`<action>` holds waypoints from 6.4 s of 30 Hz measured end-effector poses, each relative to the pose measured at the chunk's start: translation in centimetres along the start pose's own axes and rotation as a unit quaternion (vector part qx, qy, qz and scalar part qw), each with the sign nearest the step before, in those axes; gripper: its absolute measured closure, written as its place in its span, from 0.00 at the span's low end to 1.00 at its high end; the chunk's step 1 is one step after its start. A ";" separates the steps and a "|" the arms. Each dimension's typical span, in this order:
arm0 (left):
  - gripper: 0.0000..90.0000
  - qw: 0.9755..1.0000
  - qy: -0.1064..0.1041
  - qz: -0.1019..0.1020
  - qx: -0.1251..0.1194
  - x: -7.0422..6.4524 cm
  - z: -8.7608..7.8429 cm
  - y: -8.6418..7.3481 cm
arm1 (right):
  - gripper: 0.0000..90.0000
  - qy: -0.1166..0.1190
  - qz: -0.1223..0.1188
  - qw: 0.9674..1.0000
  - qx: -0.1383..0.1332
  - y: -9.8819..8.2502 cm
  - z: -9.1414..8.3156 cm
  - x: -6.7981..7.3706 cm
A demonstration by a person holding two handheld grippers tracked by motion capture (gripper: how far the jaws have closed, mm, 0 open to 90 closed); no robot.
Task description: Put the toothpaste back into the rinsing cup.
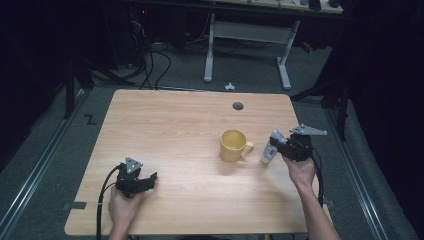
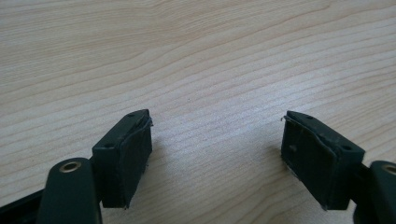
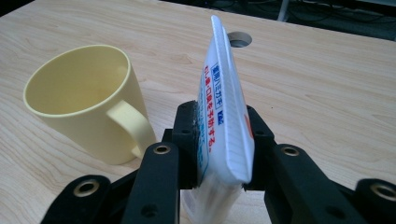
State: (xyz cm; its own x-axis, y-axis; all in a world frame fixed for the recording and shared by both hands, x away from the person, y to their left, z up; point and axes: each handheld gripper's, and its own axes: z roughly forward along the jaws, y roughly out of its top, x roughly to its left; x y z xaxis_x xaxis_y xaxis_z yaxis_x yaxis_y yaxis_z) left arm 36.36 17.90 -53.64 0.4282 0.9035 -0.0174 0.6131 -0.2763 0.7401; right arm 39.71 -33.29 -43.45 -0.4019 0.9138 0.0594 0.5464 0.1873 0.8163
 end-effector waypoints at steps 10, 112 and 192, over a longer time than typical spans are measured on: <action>0.27 1.000 0.000 0.000 0.000 0.0 0.0 0.0 | 0.80 0.011 -0.012 1.000 -0.007 1.2 -0.9 0.6; 0.27 1.000 0.000 0.000 0.000 0.0 0.0 0.0 | 0.80 0.104 -0.092 0.990 -0.034 10.4 0.4 7.5; 0.27 1.000 0.000 0.000 0.000 0.0 0.0 0.0 | 0.80 0.078 -0.089 0.993 0.016 6.5 6.7 8.7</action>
State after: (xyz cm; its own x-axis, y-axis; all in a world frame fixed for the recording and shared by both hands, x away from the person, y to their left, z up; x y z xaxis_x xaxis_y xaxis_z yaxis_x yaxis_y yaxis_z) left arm 36.35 17.90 -53.64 0.4282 0.9035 -0.0172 0.6131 -0.2765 0.7400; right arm 44.75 -21.73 -41.46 -0.6013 0.7990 0.0059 0.4789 0.3545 0.8031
